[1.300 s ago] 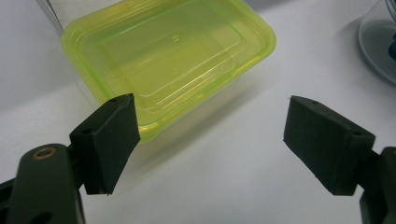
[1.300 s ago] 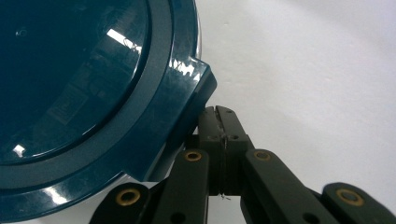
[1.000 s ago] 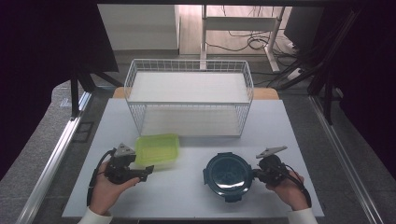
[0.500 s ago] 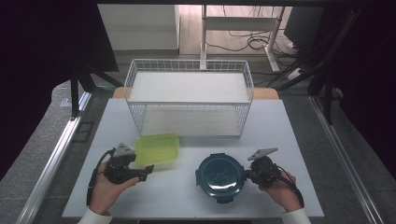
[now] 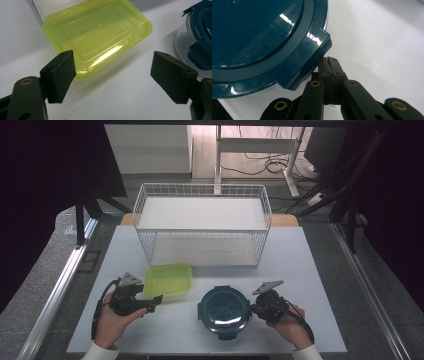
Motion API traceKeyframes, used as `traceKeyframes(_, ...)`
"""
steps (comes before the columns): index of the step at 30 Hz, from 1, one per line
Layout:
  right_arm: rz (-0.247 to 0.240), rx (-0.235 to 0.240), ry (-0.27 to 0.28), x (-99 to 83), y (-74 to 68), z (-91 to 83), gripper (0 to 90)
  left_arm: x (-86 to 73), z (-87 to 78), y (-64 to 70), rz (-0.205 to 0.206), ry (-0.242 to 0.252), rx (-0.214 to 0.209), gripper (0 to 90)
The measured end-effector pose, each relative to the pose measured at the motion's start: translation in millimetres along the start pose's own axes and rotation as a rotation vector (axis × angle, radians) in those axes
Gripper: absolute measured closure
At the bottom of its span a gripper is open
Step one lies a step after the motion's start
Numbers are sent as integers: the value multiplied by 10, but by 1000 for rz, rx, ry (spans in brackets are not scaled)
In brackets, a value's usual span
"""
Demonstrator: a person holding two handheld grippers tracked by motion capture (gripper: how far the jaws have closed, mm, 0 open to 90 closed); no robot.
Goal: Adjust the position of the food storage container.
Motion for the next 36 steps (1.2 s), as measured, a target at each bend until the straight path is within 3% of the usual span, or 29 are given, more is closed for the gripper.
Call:
traceKeyframes(14, -61, 37, -19, 166, -242, 158, 890, 3, 4, -2, -10, 9, 14, 183)
traceKeyframes(19, -63, 50, -24, 179, -264, 172, 890, -3, 2, -28, -30, 12, 21, 174)
traceKeyframes(23, -55, 86, -12, 164, -241, 164, 889, 4, 9, -42, -40, 16, 20, 173)
traceKeyframes(27, -19, 35, 21, 133, -133, 93, 889, -1, -19, -69, -64, 37, 5, 173)
traceKeyframes(28, 6, 34, 79, 116, -53, 6, 889, -17, -54, -82, -102, 43, -36, 171)
traceKeyframes(29, 14, 33, 98, 109, -31, -22, 889, -17, -54, -82, -102, 43, -36, 169)
traceKeyframes(30, 23, 34, 122, 100, -3, -59, 889, -35, -101, -97, -146, 54, -89, 168)
traceKeyframes(31, 23, 34, 122, 100, -3, -59, 889, -35, -101, -97, -146, 54, -89, 168)
traceKeyframes(32, 49, 48, 186, 84, 59, -133, 887, -54, -138, -106, -154, 57, -94, 167)
traceKeyframes(33, 59, 53, 205, 82, 78, -155, 882, -58, -151, -115, -149, 57, -84, 164)
traceKeyframes(34, 68, 59, 233, 82, 102, -184, 836, -54, -164, -120, -152, 61, -76, 162)
traceKeyframes(36, 106, 63, 296, 88, 127, -241, 637, -35, -185, -129, -157, 70, -70, 162)
Point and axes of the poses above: each handheld gripper's, and its own axes: z roughly forward along the jaws, x roughly out of its top, y roughly to its right, the point moved 3 cm from there along z, roughly forward along the jaws, and after that the axes turned 13 degrees about x, right-handed, at the moved point
